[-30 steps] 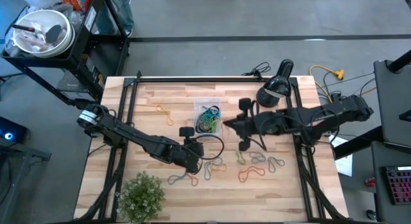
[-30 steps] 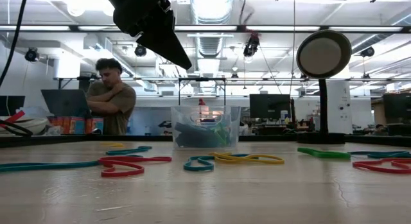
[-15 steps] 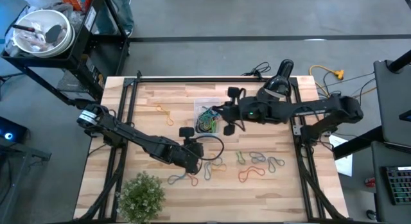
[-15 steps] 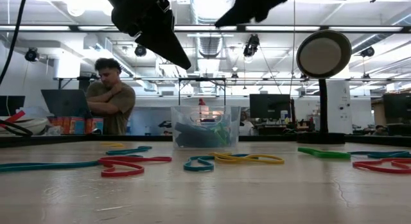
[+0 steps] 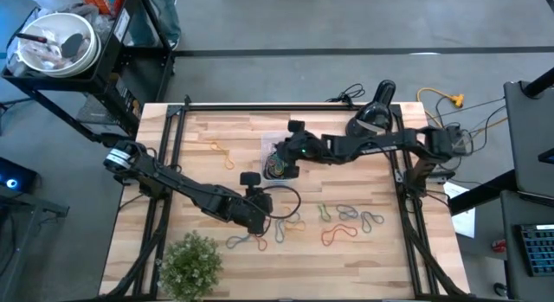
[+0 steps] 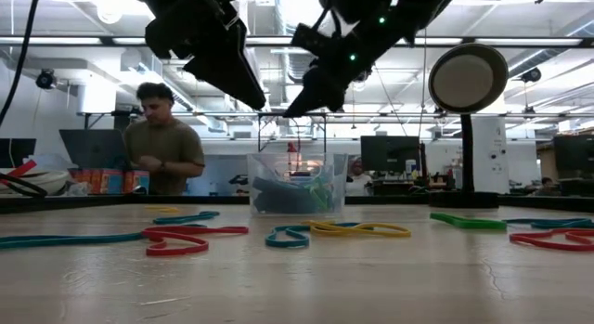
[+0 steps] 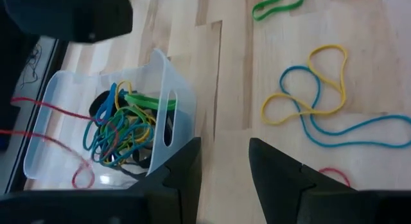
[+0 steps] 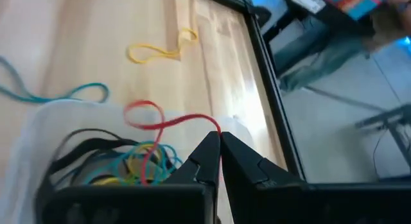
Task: Pick and place rubber bands into bin
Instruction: Put the red rubber band into the transparent bin
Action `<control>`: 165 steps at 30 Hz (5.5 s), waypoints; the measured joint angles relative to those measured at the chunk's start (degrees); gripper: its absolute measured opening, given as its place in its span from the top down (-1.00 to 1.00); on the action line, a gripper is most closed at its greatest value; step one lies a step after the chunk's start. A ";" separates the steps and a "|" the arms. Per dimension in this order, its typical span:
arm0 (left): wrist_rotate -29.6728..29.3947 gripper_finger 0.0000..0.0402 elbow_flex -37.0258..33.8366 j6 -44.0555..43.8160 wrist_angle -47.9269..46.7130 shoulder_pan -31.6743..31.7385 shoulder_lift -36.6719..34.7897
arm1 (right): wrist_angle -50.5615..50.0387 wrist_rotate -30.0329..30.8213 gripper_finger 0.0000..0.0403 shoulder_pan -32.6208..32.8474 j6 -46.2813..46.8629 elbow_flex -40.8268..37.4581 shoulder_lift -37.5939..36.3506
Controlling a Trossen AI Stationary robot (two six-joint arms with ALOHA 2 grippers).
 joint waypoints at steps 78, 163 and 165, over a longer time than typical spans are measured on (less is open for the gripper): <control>5.10 0.43 0.20 -1.73 -0.85 1.07 0.11 | -5.95 -4.84 0.59 31.20 38.88 -34.40 -24.22; 30.31 0.64 0.40 -20.10 -1.89 2.16 15.16 | -0.55 -5.04 0.71 35.33 46.42 -35.28 -13.20; 30.59 0.78 0.39 -20.01 -1.98 2.26 15.42 | -0.55 -5.04 0.72 35.33 46.42 -35.28 -13.20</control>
